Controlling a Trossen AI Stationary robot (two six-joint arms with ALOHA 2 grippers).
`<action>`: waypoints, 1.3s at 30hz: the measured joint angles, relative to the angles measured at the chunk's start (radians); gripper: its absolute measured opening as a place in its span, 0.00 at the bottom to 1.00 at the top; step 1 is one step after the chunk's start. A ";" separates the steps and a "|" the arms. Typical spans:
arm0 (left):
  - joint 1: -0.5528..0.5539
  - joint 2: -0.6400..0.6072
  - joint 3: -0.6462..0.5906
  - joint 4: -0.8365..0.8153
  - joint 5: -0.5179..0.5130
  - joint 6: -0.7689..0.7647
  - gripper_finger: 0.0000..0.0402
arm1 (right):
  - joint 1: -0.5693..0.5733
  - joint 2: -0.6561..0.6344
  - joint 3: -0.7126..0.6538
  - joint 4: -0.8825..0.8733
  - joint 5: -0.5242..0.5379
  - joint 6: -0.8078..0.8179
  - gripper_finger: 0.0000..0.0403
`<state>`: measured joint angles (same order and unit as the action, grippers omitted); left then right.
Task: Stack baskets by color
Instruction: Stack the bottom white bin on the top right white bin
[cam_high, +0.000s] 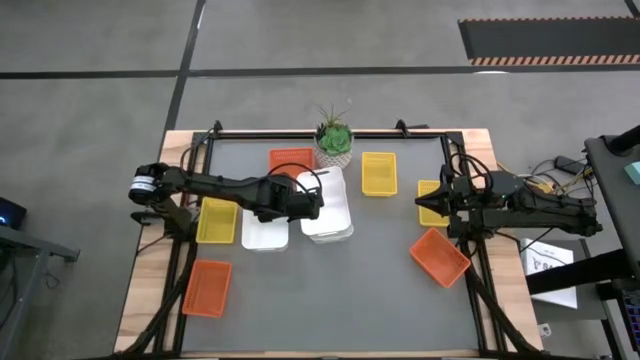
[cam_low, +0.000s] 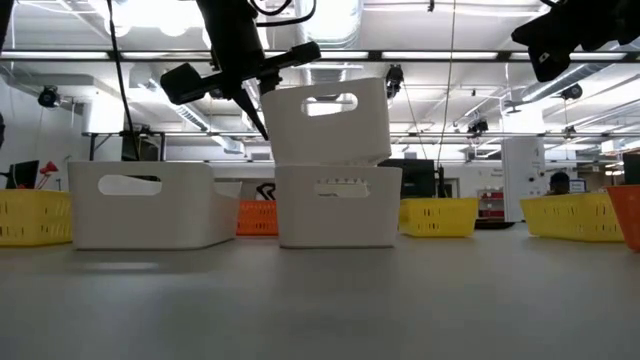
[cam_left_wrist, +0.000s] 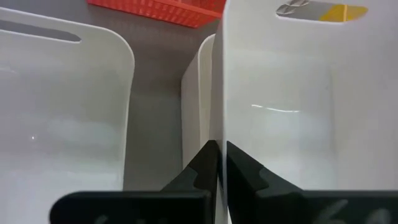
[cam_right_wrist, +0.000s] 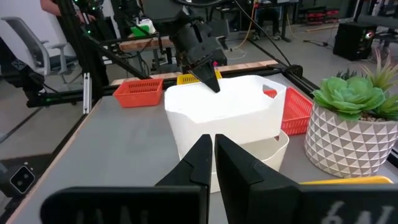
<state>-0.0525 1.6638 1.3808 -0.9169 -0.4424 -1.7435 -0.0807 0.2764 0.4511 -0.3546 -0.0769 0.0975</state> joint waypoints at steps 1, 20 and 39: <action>0.000 0.000 0.000 0.000 0.000 0.000 0.00 | 0.000 0.000 0.000 0.000 0.000 0.000 0.03; -0.002 -0.002 0.007 0.011 -0.002 0.047 0.00 | 0.000 0.017 -0.001 0.028 0.000 -0.008 0.03; -0.009 -0.014 0.033 0.064 -0.026 0.129 0.00 | 0.015 0.504 0.056 0.411 -0.035 -0.206 0.24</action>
<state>-0.0611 1.6501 1.4136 -0.8524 -0.4679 -1.6146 -0.0662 0.7808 0.5071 0.0562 -0.1119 -0.1081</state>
